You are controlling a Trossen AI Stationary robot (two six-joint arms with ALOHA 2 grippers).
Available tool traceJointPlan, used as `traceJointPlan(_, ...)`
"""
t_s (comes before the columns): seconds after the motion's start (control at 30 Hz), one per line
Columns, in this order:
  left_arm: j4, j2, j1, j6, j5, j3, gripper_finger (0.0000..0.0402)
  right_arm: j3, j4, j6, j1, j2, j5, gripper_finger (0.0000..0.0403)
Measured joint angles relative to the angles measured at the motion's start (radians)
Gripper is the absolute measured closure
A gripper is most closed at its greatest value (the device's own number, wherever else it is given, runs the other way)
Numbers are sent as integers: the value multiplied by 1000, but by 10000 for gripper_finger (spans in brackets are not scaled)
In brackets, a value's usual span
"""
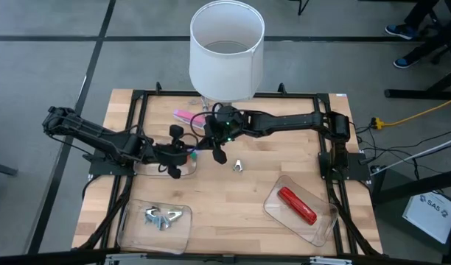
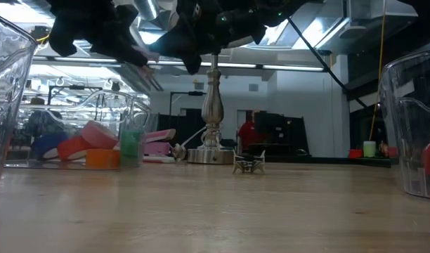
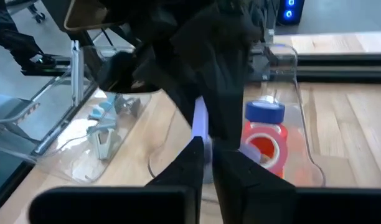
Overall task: Pick and place Stapler, Stapler remover, tape
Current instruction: Put the purple staple remover into the bottom left transparent bin
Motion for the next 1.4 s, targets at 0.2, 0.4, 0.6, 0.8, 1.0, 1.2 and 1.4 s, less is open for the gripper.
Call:
traceJointPlan(0.2,4,-1,0,-47,53,0,373,0,9,2,1,0,1,335)
traceJointPlan(0.4,-6,-19,0,-117,120,0,373,0,9,1,1,0,0,291)
traceJointPlan(0.6,-41,-64,0,-235,213,0,373,0,8,-3,1,0,-3,264)
traceJointPlan(0.8,-51,-127,-1,-404,354,0,373,0,-7,-65,0,0,2,261)
traceJointPlan(1.0,-84,-169,-44,-553,481,0,373,0,-30,-119,0,0,2,261)
traceJointPlan(1.2,-81,-186,-89,-720,605,0,369,0,-43,-155,0,0,2,261)
traceJointPlan(1.4,-91,-177,-165,-940,739,0,371,0,-42,-163,-1,0,2,261)
